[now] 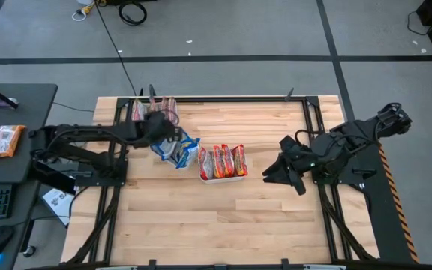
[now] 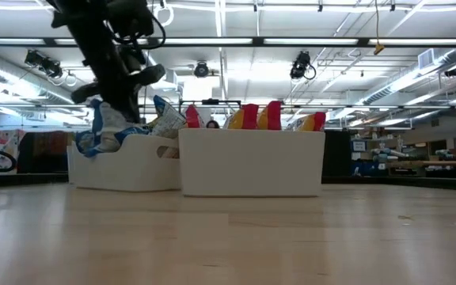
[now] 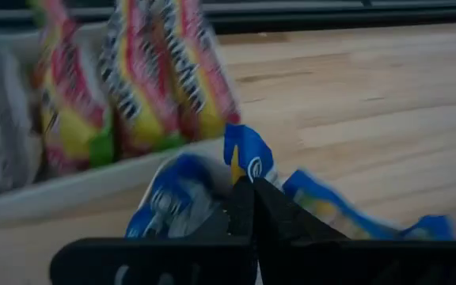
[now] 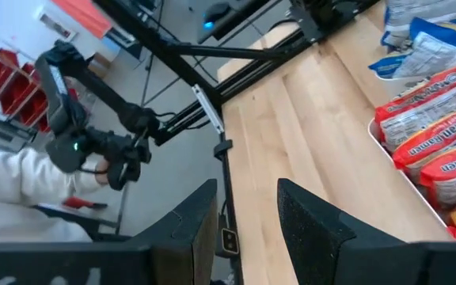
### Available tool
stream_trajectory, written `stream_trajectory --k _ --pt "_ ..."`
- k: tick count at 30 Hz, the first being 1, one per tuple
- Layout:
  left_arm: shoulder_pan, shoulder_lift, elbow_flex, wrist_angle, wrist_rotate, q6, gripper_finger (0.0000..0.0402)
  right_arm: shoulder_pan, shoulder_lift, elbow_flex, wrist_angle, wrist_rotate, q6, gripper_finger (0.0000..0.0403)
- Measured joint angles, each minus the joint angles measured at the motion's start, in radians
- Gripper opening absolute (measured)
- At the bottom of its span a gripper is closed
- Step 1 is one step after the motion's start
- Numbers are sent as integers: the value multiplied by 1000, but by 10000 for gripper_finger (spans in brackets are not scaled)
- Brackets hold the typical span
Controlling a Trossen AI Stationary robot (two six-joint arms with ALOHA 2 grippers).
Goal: Sort Maruchan noodles
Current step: Adjust the blue noodle packs in the bottom white bin
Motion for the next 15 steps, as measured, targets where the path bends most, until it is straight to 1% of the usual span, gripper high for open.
stream_trajectory --k 4,8,11,13,15 --pt "-78 0 -88 20 -80 -154 2 19 1 0 3 53 21 137" --pt "-130 0 -141 43 -93 -204 22 25 1 0 13 60 21 137" --pt "-142 -4 -130 39 -60 -166 48 17 1 0 47 60 21 137" --pt "-131 -26 -100 26 -19 -86 67 7 1 0 78 60 20 137" --pt "-99 -51 -55 4 62 19 89 -2 1 0 96 60 22 137"
